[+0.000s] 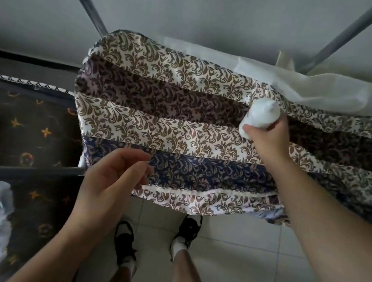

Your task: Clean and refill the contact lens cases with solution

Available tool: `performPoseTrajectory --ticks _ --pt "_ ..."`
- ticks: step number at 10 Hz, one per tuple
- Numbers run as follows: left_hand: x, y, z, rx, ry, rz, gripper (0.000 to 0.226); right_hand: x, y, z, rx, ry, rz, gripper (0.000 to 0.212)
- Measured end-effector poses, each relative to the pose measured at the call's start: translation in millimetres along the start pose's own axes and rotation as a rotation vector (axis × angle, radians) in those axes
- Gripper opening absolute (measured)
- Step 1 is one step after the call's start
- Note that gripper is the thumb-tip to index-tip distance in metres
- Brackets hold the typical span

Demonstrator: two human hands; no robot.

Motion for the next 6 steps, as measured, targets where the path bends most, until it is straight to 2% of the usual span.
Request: performPoseTrajectory --ticks 3,4,6 --pt "-30 -3 2 0.039 -0.039 0.013 0.014 25 48 50 0.069 -0.036 0.048 0.086" --pt "-23 -6 2 0.025 -0.006 0.057 0.019 27 48 55 0.041 -0.015 0.081 0.09" --pt "15 -18 0 0.072 0.09 0.039 0.016 -9 13 37 0.05 -0.044 0.081 0.081"
Point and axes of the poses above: each hand's wrist, its own z-axis towards the middle knuckle, its own y-axis out of the palm, x = y × z, the point moved 4 cm from there along z, towards the middle knuckle, and after that the axes turned 10 degrees about y, right-handed, at the moved point
